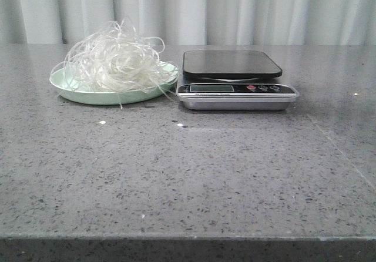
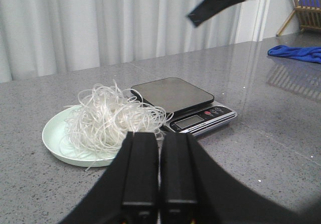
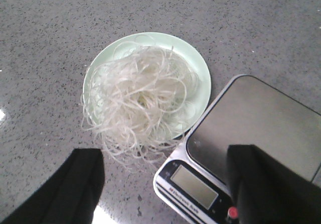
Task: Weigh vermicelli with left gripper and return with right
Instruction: 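Open the right gripper and raise it away from the plate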
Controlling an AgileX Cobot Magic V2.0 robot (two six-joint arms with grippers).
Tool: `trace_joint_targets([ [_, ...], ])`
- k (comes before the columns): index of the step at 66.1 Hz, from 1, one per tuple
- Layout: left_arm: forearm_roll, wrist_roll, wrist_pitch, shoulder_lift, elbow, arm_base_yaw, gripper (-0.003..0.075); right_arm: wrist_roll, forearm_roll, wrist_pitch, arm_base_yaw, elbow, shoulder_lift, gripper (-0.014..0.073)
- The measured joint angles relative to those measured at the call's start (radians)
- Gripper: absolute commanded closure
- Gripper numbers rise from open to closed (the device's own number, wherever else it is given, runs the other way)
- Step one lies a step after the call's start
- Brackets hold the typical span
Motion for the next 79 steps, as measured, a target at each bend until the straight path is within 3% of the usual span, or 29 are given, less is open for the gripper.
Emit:
trace_joint_targets([
  [26, 0.0, 0.0, 0.0, 0.0, 0.0, 0.0, 0.0593, -0.006, -0.028, -0.214, 0.0, 0.692, -0.66, -0.0005],
  [42, 0.0, 0.0, 0.0, 0.0, 0.0, 0.0, 0.0593, -0.006, -0.033, -0.295, 0.0, 0.985, -1.099, -0.0005],
  [52, 0.0, 0.0, 0.0, 0.0, 0.0, 0.0, 0.0593, -0.006, -0.033, -0.32, 0.0, 1.093, -1.278, -0.0001],
  [58, 0.0, 0.0, 0.0, 0.0, 0.0, 0.0, 0.0593, -0.006, -0.033, -0.346, 0.0, 1.118, -1.344, 0.0109],
  [66, 0.0, 0.0, 0.0, 0.0, 0.0, 0.0, 0.0593, -0.006, -0.033, -0.375, 0.0, 1.123, -1.365, 0.0471],
  [71, 0.0, 0.0, -0.002, 0.0, 0.0, 0.0, 0.0593, -0.006, -0.033, -0.392, 0.0, 1.123, -1.365, 0.041],
  [79, 0.0, 0.0, -0.002, 0.0, 0.0, 0.0, 0.0593, -0.006, -0.033, -0.398, 0.0, 1.123, -1.365, 0.0409],
])
